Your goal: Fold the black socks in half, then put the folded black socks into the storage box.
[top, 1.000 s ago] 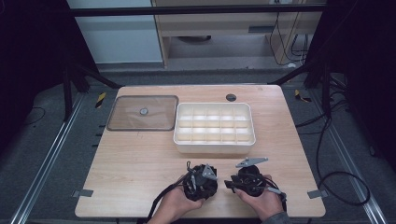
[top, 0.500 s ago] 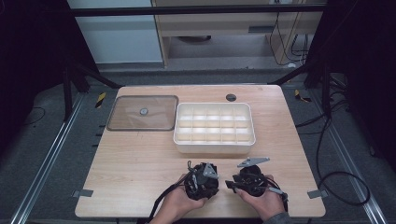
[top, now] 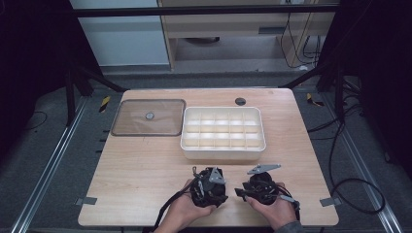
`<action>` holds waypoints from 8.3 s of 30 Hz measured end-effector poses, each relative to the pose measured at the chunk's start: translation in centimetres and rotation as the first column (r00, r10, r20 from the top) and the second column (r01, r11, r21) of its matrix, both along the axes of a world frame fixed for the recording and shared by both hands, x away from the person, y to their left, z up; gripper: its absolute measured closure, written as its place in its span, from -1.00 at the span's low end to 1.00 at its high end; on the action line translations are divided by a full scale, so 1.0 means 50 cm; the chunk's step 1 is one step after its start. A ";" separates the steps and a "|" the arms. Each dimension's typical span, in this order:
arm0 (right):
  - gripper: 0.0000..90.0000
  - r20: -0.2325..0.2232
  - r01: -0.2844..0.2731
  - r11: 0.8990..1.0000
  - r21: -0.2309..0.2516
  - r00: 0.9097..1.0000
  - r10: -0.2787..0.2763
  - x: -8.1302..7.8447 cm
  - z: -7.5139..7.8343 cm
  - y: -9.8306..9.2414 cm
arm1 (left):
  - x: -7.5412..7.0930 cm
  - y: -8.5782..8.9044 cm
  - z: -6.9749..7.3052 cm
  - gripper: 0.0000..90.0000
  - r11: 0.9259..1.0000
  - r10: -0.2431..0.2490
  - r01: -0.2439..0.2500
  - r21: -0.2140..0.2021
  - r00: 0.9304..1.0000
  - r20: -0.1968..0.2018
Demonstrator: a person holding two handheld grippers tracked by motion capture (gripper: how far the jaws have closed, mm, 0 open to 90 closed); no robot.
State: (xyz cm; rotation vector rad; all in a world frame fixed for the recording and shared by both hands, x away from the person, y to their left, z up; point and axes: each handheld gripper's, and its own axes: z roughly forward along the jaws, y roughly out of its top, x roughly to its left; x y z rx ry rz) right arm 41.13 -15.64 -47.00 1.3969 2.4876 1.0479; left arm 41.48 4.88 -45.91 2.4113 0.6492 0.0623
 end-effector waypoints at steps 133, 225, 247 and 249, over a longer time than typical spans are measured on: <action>0.07 0.054 0.038 0.999 0.023 0.998 -0.040 0.020 0.083 -0.005 | 0.029 0.093 0.098 0.04 0.988 0.130 -0.120 -0.100 0.986 0.102; 0.51 0.168 0.243 0.970 -0.006 0.956 -0.239 0.137 0.246 -0.115 | 0.092 0.536 -0.095 -0.93 0.795 0.604 -0.602 -0.072 0.776 0.184; 0.51 0.217 0.255 0.964 -0.082 0.948 -0.232 0.251 0.270 -0.107 | 0.095 0.533 -0.099 -1.00 0.791 0.610 -0.607 -0.076 0.771 0.186; 0.51 0.221 0.253 0.963 -0.090 0.948 -0.228 0.255 0.269 -0.103 | 0.095 0.533 -0.099 -1.00 0.790 0.610 -0.608 -0.076 0.770 0.185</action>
